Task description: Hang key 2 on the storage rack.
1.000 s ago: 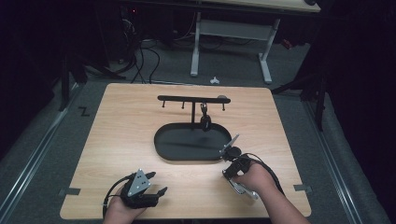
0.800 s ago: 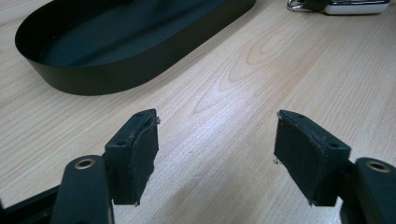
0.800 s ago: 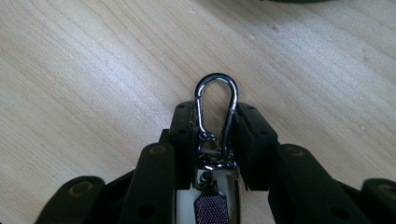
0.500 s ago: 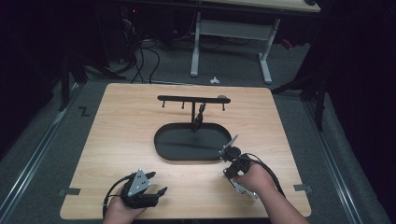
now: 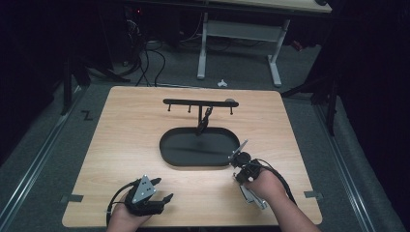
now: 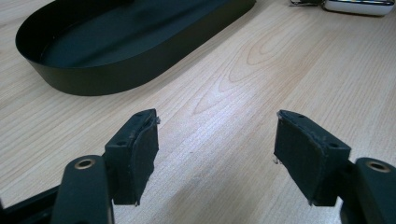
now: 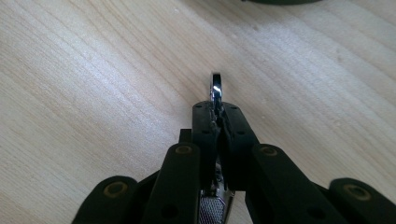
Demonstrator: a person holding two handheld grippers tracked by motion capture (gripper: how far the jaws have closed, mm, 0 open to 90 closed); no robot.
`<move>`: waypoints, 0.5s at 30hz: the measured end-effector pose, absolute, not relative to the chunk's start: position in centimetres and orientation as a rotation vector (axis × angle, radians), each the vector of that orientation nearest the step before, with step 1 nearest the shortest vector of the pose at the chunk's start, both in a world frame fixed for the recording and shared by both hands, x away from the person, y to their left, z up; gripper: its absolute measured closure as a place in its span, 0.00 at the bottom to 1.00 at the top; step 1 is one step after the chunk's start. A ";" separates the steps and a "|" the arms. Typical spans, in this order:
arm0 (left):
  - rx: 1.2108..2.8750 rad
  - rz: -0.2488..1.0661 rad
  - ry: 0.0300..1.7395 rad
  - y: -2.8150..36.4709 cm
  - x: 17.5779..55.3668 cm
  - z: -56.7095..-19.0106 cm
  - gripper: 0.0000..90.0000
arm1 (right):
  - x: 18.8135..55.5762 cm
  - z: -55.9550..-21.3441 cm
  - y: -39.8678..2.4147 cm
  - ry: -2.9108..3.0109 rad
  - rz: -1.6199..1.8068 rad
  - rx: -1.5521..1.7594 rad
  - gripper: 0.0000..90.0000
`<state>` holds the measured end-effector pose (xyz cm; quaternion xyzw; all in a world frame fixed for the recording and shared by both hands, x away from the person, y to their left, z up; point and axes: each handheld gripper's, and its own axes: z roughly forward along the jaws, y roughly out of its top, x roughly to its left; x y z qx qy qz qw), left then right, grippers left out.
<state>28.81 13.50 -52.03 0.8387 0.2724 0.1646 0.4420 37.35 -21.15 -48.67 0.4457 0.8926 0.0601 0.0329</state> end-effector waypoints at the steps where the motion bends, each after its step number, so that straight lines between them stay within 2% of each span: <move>1: 2.082 0.408 0.676 13.5 28.8 -52.0 0.34 | 37.4 -48.8 -21.1 2.748 0.180 1.377 0.95; 15: 2.080 0.406 0.674 13.5 28.8 -52.0 0.34 | 37.8 -48.9 -21.5 2.779 0.211 1.447 0.92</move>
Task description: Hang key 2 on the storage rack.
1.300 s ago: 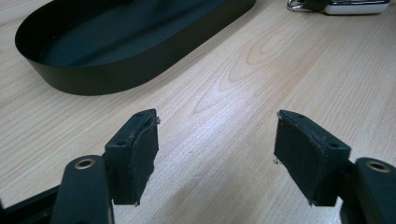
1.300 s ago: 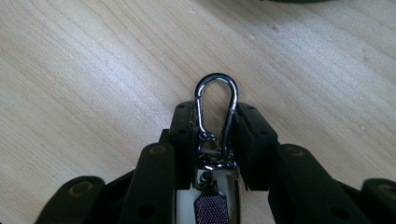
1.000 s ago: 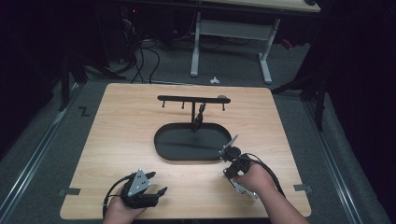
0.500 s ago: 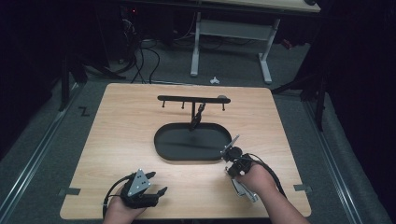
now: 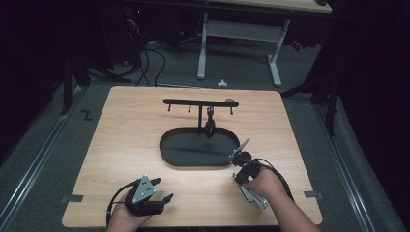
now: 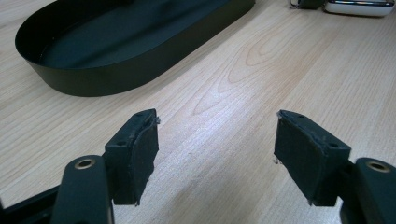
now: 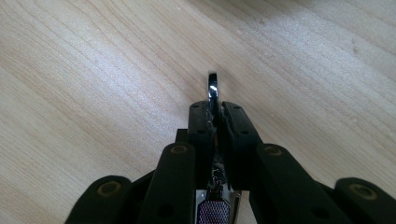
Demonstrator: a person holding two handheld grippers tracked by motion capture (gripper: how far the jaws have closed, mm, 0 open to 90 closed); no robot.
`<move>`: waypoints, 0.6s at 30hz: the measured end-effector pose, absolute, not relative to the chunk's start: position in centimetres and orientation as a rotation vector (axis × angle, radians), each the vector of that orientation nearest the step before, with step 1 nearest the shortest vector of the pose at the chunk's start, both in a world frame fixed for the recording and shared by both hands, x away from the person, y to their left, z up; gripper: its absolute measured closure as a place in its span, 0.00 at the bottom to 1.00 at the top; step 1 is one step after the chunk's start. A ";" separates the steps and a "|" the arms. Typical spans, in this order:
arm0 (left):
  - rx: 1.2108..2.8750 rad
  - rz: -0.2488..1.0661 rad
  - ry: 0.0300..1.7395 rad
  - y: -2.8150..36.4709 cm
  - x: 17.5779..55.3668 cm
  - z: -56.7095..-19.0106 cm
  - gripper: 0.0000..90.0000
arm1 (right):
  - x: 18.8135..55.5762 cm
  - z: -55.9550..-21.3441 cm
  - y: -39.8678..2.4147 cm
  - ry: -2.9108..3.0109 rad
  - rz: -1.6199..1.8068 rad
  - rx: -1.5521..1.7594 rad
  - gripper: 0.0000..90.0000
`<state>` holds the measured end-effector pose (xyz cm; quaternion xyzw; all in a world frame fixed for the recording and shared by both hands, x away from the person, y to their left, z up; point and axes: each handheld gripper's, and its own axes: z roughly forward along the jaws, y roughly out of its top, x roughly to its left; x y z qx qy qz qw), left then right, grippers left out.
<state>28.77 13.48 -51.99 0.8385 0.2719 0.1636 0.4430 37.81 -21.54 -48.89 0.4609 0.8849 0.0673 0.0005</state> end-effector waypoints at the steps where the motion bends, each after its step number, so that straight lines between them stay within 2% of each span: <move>1: 2.079 0.406 0.674 13.5 28.8 -52.0 0.34 | 37.8 -48.9 -21.5 2.778 0.208 1.448 0.92; 18: 2.081 0.404 0.675 13.5 28.8 -52.0 0.34 | 37.6 -48.8 -21.1 2.770 0.137 1.364 0.96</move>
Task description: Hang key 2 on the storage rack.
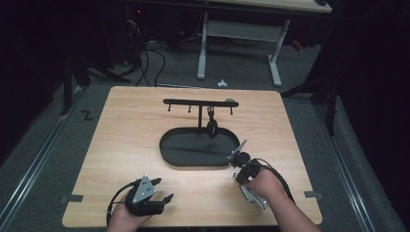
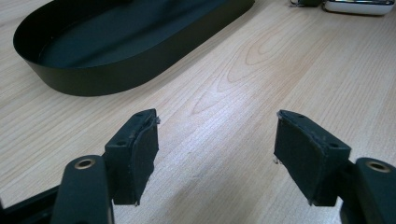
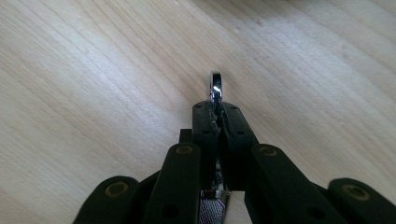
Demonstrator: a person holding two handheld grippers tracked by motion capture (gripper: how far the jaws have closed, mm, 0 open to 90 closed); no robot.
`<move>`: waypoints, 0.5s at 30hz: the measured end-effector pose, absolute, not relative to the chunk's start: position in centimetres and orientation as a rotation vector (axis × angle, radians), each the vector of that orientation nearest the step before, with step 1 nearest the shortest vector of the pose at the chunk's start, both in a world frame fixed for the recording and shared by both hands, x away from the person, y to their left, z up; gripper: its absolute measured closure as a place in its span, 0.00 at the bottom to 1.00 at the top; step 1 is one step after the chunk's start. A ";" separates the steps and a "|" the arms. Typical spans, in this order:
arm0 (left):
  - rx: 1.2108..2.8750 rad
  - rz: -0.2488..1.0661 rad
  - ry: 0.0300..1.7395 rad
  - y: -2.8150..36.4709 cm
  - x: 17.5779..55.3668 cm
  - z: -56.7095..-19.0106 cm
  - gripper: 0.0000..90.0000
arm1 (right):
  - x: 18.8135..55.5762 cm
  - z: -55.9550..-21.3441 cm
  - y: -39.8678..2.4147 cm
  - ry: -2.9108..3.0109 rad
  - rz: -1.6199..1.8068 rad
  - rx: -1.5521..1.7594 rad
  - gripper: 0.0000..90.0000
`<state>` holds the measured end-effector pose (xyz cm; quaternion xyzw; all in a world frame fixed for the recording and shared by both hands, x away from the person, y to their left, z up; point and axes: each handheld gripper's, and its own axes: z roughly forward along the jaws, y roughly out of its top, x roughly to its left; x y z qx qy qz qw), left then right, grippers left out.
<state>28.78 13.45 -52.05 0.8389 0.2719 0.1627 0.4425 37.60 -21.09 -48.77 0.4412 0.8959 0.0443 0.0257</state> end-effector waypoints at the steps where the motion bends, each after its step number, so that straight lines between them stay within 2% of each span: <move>1: 2.083 0.404 0.676 13.5 28.8 -52.1 0.34 | 37.6 -48.7 -21.1 2.770 0.133 1.347 0.96; 15: 2.081 0.401 0.675 13.4 28.8 -52.1 0.34 | 37.0 -42.1 -23.3 2.696 0.312 1.396 0.96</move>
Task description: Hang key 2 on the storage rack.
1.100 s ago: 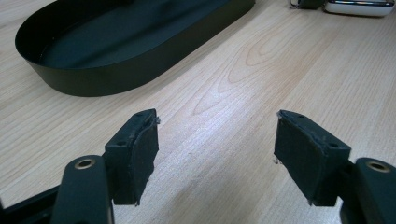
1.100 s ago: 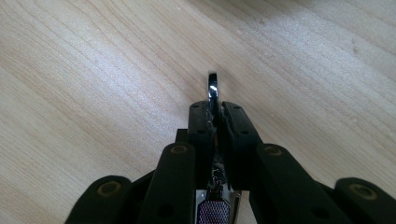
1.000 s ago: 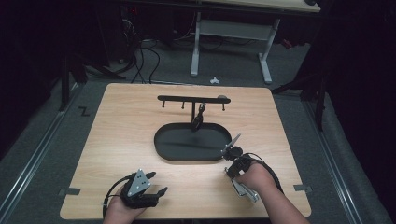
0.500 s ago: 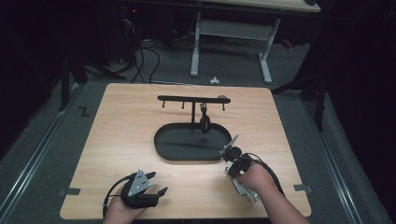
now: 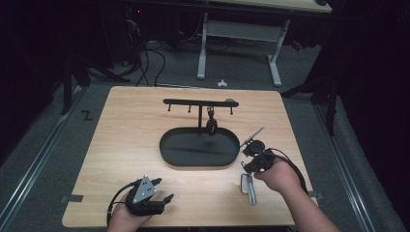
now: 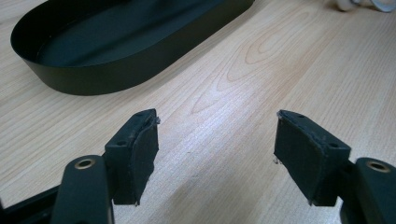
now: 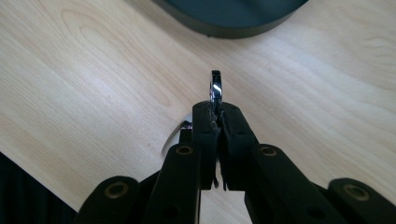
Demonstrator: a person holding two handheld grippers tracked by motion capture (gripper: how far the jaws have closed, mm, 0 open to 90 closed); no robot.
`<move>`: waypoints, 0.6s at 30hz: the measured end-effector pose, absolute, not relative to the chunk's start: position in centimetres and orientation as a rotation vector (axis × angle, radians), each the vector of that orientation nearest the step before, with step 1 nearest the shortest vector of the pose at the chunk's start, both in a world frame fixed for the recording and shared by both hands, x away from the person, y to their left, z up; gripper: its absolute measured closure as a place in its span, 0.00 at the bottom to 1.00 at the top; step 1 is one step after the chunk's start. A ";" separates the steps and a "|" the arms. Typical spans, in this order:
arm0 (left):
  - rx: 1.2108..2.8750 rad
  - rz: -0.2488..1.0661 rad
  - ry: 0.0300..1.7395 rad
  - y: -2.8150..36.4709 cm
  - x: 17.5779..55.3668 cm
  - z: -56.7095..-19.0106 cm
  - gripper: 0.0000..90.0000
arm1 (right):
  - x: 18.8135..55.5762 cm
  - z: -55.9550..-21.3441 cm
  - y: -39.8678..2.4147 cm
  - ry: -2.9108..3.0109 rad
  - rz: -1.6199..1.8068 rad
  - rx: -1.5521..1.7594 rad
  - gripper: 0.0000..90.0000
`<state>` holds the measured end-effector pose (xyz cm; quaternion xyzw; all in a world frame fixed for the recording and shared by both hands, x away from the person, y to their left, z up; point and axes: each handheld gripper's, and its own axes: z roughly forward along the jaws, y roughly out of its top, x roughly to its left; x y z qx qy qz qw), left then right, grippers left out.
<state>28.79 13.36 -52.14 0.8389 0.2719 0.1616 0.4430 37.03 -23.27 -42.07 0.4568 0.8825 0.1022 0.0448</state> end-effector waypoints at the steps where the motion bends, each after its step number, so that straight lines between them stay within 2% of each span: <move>1: 2.081 0.404 0.673 13.4 28.8 -52.1 0.34 | 37.0 -41.5 -23.4 2.685 0.321 1.398 0.96; 13: 2.079 0.404 0.670 13.4 28.8 -52.1 0.34 | 37.3 -36.7 -23.6 2.610 0.393 1.351 0.96; 18: 2.077 0.405 0.670 13.5 28.8 -52.0 0.34 | 37.4 -36.0 -23.4 2.606 0.389 1.337 0.96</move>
